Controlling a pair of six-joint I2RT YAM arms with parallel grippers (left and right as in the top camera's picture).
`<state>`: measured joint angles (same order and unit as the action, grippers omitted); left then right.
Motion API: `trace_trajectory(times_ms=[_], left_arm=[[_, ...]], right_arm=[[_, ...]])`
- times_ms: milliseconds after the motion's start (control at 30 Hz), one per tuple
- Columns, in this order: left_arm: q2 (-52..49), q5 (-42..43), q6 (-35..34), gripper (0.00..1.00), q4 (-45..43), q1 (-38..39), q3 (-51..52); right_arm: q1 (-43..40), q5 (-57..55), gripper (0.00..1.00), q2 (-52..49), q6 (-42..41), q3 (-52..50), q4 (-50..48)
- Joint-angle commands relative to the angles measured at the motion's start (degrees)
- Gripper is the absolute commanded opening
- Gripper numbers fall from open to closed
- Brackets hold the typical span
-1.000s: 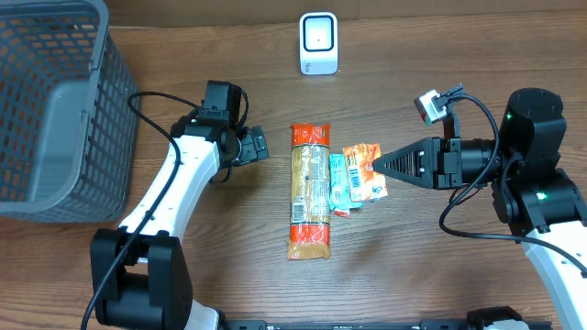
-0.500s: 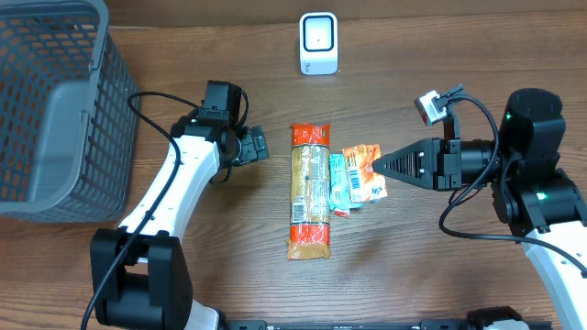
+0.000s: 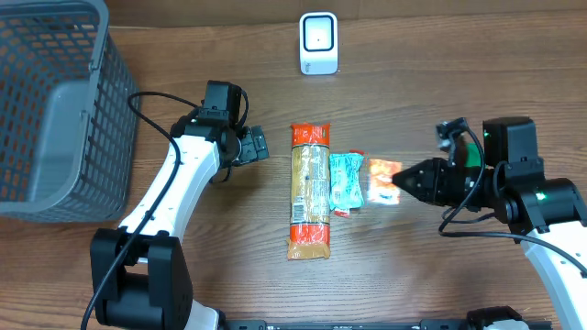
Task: Scan the item barcode
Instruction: 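Lift the juice box and pull it right away from the pile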
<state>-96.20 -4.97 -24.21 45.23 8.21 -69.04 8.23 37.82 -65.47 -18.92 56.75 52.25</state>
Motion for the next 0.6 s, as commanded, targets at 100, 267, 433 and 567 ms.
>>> trace_trajectory(times_ms=[100,267,433,567], left_arm=[[0.7,0.11,-0.22,1.0,-0.07,0.07,-0.52],[0.7,0.11,-0.22,1.0,-0.09,0.07,-0.52],[0.7,0.11,-0.22,1.0,-0.07,0.07,-0.52],[0.7,0.11,-0.22,1.0,-0.07,0.07,-0.52]], right_arm=[[-0.2,-16.2,0.04,-0.87,7.15,-0.74,-1.29],[-0.2,-19.87,0.04,-1.42,5.2,3.43,-1.51],[-0.2,-21.38,0.03,-6.4,5.29,16.11,6.03],[0.46,-23.37,0.03,-16.22,6.21,33.14,16.65]])
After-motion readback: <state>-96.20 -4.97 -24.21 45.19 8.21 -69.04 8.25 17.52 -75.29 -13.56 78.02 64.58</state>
